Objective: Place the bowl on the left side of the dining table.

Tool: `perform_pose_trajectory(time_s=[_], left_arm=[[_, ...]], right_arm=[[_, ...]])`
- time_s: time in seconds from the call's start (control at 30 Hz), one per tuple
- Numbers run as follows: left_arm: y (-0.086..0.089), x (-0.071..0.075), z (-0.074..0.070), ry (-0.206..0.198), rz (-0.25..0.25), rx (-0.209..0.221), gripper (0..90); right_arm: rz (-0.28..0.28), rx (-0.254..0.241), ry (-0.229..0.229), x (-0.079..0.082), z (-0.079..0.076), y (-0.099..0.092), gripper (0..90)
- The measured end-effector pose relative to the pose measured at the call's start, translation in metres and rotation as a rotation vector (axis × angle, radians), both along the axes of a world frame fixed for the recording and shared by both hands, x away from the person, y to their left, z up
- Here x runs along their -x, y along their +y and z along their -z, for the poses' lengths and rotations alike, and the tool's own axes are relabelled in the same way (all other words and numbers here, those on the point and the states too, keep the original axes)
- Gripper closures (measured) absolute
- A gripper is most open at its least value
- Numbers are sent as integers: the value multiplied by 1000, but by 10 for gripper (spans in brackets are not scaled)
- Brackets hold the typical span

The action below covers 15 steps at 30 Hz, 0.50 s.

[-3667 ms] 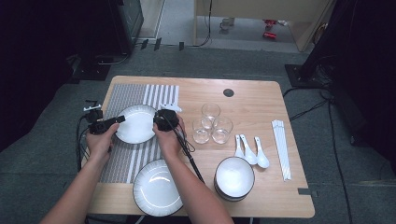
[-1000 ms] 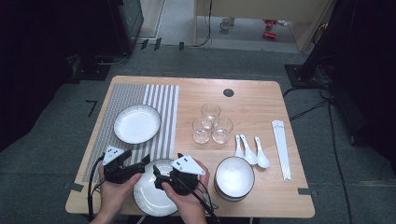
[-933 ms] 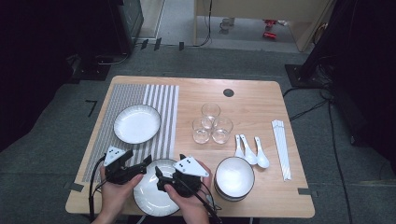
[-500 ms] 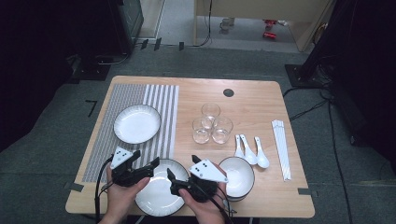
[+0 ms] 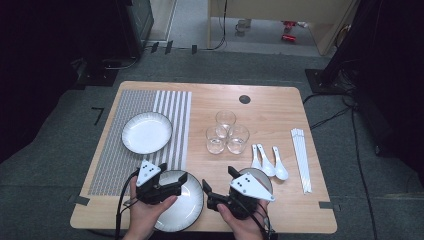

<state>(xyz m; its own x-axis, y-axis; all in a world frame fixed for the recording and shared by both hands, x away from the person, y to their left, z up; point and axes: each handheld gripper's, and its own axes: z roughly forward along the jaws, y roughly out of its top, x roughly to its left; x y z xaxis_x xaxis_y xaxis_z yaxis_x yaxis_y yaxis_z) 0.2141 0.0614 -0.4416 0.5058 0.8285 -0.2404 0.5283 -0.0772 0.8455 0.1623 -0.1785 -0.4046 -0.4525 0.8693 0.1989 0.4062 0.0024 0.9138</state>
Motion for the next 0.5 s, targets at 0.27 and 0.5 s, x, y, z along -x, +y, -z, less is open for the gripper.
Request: perform_pose_trajectory(time_s=[0.27, 0.5], left_arm=[[-33, 7, -2, -2, 47, 6, 189], [-55, 11, -5, 1, 76, 16, 190]], right_arm=[[51, -34, 4, -1, 2, -29, 162], [77, -37, 3, 0, 2, -58, 177]])
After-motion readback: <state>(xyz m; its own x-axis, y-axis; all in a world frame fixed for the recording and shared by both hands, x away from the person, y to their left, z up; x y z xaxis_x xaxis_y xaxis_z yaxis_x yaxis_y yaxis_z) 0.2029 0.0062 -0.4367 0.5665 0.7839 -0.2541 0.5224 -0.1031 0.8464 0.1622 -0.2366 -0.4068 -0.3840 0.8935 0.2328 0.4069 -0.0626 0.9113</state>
